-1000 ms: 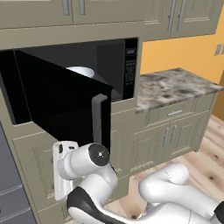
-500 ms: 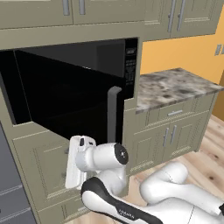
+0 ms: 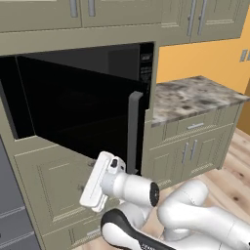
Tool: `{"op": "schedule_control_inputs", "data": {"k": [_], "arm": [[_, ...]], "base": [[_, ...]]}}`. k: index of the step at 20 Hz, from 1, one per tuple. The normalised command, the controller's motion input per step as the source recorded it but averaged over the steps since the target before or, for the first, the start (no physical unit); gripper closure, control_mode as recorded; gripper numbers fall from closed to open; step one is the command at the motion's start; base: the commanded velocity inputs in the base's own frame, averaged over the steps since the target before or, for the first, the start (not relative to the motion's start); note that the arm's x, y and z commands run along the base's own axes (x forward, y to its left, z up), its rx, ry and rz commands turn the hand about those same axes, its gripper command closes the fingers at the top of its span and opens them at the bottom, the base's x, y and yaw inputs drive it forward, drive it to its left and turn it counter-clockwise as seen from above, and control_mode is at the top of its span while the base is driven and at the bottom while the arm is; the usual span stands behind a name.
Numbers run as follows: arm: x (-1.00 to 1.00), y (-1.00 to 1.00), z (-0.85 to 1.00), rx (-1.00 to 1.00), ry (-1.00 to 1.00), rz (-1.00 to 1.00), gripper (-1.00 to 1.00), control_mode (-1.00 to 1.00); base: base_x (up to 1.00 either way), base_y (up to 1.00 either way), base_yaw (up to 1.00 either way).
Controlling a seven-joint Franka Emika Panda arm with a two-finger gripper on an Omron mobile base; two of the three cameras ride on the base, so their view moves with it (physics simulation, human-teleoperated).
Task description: Pick the broccoli from the sink and place it in the bowl. Then pick the bowl and place it in the microwave. Then close the microwave door and press the start button.
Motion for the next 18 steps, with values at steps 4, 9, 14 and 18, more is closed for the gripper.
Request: {"op": "schedule_control_inputs", "data": {"k": [4,9,14,18], "arm": [[-0.01,-0.06,0.0,0.08,-0.02,0.0,-1.0,-1.0],[-0.12,0.04,0.0,-0.04,-0.06,0.0,-1.0,-1.0],[-0.06,-0.1,0.13,-0.13,-0.1,-0.01,-1.0,-1.0],[0.2,-0.18,0.41,-0.32,-0.15,-0.16,-1.0,-1.0]], "base": [[0.0,0.0,0.0],[0.0,0.0,0.0],[0.0,0.0,0.0],[0.0,0.0,0.0]]}}
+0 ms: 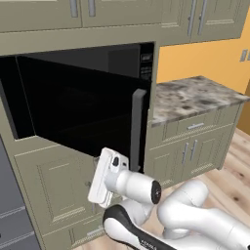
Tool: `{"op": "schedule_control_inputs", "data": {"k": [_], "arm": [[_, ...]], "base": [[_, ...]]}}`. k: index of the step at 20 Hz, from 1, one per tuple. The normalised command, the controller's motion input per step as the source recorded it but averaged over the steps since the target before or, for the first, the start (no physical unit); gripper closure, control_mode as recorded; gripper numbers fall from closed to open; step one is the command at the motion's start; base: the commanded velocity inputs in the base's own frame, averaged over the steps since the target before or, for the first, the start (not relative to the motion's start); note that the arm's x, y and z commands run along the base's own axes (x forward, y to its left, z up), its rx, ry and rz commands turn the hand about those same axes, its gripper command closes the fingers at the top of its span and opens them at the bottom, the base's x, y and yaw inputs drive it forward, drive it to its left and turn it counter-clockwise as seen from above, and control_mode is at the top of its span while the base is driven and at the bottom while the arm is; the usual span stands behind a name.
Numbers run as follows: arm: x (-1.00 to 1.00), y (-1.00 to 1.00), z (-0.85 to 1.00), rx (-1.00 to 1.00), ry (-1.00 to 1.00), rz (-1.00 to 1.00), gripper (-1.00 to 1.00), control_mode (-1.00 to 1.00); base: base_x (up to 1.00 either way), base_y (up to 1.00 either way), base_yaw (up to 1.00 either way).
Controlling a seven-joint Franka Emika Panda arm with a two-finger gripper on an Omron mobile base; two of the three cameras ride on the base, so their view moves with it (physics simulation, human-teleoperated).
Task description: Pick the broccoli from the sink and place it in the bowl. Then pick the bowl and place it in the microwave. Then close the microwave door and press the start button.
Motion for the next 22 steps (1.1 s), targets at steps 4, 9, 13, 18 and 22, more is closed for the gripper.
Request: {"op": "schedule_control_inputs", "data": {"k": [4,9,13,18,22], "arm": [[0.25,-0.29,0.57,-0.4,-0.15,-0.2,-1.0,-1.0],[0.34,-0.29,0.59,-0.46,-0.11,-0.18,-1.0,-1.0],[0.42,-0.25,0.57,-0.39,-0.01,-0.17,-1.0,-1.0],[0.26,-0.22,0.29,-0.24,0.03,-0.1,-1.0,-1.0],[0.17,-0.18,0.0,-0.14,0.0,-0.04,-1.0,-1.0]], "base": [[0.0,0.0,0.0],[0.0,0.0,0.0],[0.0,0.0,0.0],[0.0,0.0,0.0],[0.0,0.0,0.0]]}}
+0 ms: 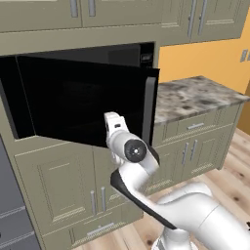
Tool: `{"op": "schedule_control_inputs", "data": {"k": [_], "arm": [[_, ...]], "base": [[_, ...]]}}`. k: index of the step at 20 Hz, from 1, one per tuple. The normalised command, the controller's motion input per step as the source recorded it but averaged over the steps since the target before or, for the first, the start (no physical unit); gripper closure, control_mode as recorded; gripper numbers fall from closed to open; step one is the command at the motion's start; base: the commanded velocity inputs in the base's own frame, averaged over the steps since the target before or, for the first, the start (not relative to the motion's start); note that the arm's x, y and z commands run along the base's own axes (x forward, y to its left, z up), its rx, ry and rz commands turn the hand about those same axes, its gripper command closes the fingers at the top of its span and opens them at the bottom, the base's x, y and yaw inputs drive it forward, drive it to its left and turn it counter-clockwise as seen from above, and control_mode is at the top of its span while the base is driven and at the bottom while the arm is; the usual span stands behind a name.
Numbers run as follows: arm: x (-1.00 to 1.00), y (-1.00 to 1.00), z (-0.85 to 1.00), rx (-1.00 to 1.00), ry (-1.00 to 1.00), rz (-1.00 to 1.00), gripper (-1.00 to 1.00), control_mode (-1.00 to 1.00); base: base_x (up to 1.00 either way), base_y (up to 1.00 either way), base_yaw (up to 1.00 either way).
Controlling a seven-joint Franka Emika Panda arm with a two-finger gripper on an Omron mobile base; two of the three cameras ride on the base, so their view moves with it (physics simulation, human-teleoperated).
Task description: Pick the broccoli from the sink and place it in the bowl. Then pick the bowl and place it in the microwave. Then close the microwave door and press the start button.
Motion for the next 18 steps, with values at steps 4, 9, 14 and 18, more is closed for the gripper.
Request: {"op": "schedule_control_inputs", "data": {"k": [4,9,14,18], "arm": [[0.14,-0.04,0.0,-0.17,0.0,-0.02,-1.0,-1.0],[0.17,-0.01,0.0,-0.19,0.0,0.0,-1.0,-1.0],[0.47,-0.05,0.0,-0.17,0.01,-0.04,-1.0,-1.0],[0.51,-0.21,0.0,-0.11,0.0,-0.05,-1.0,-1.0]], "base": [[0.0,0.0,0.0],[0.0,0.0,0.0],[0.0,0.0,0.0],[0.0,0.0,0.0]]}}
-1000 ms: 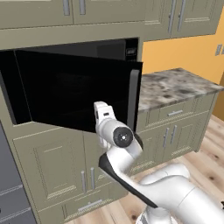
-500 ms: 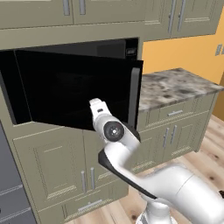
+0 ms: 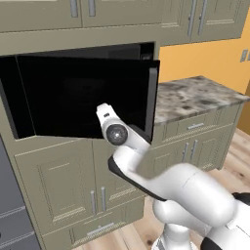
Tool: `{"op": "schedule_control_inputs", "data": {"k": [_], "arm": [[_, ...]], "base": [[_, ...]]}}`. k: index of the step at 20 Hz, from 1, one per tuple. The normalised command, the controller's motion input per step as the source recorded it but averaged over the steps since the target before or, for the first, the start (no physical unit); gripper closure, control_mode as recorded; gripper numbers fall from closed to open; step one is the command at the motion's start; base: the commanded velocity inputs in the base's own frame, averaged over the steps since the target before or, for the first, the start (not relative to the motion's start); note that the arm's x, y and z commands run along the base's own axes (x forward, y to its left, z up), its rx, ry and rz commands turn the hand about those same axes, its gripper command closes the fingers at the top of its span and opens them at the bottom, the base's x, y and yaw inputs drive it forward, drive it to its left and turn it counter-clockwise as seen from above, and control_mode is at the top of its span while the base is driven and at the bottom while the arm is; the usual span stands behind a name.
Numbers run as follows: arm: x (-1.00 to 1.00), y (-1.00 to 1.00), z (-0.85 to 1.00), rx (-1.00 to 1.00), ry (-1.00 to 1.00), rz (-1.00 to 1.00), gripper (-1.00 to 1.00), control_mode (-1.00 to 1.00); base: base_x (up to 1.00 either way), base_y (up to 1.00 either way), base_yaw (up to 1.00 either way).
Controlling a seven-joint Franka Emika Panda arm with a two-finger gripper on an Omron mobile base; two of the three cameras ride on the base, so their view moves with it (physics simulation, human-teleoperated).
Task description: Pick the broccoli from the sink and place it in the bowl. Then pick the bowl and place it in the microwave. Then close the microwave door and press the start button.
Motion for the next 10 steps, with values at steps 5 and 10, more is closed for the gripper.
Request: {"op": "schedule_control_inputs", "data": {"k": [5,10], "arm": [[0.46,-0.17,0.0,-0.11,0.0,-0.05,-1.0,-1.0],[0.43,-0.15,0.0,-0.11,0.0,-0.04,-1.0,-1.0]], "base": [[0.0,0.0,0.0],[0.0,0.0,0.0]]}}
